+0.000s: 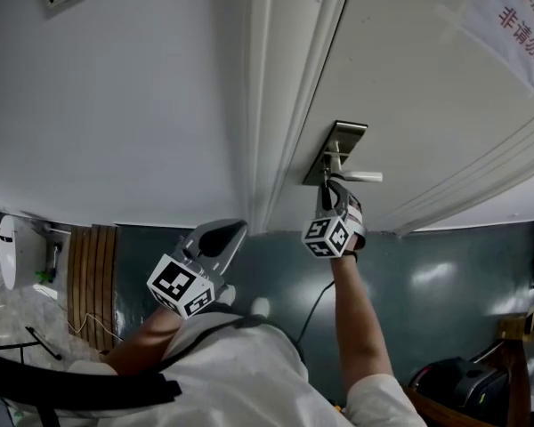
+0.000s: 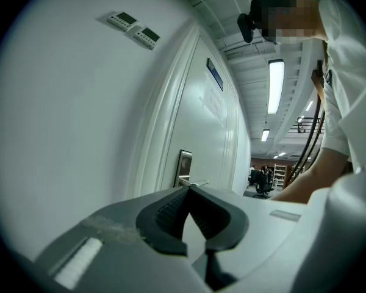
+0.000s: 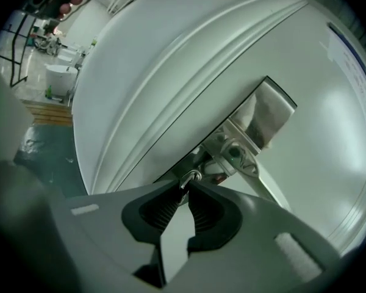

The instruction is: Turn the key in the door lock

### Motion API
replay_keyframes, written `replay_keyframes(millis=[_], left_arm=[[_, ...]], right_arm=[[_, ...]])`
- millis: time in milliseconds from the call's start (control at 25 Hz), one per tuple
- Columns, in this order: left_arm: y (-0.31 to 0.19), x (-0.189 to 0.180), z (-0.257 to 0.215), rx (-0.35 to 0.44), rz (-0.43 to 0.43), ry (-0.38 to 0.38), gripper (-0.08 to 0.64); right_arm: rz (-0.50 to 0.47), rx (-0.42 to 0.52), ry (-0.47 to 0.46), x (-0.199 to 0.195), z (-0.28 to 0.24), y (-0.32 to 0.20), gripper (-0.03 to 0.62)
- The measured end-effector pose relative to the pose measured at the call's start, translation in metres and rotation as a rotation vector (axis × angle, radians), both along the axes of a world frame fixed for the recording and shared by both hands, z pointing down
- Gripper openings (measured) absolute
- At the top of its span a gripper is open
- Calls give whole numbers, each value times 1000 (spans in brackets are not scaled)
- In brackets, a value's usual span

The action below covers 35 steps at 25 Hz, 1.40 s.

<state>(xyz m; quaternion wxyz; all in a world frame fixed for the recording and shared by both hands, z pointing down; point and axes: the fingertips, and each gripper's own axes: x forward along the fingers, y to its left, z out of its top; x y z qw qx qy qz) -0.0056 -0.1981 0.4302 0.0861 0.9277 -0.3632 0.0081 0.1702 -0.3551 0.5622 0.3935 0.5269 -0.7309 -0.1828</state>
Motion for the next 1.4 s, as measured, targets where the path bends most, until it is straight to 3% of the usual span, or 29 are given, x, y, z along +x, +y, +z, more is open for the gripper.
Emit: replay_keyframes(millis=[360,560,800,1000,1160,1280,1400], left_arm=[[5,1,1,-6,-19,24,6],[10,4,3,-5,-9,36,6],[15,6,2,-2,-6,47,6],[15,4,0,5,2,50,6],[16,5,-4,14,19,51,6],[15,7,-7,23,38,50,6],[13,10,-10,28,54,56,6]], right_arm=[[-153,-2,312,-4,6,3,57],[-249,-16,557,-2,12,5,65],[-274,-34,667,-2,12,6,71],[-245,-65,660,-2,13,6,75],[-198,-90,598,-3,14,5,81],[-148,-126,488,0,14,8,140],[-78,-144,306,5,6,18,161]])
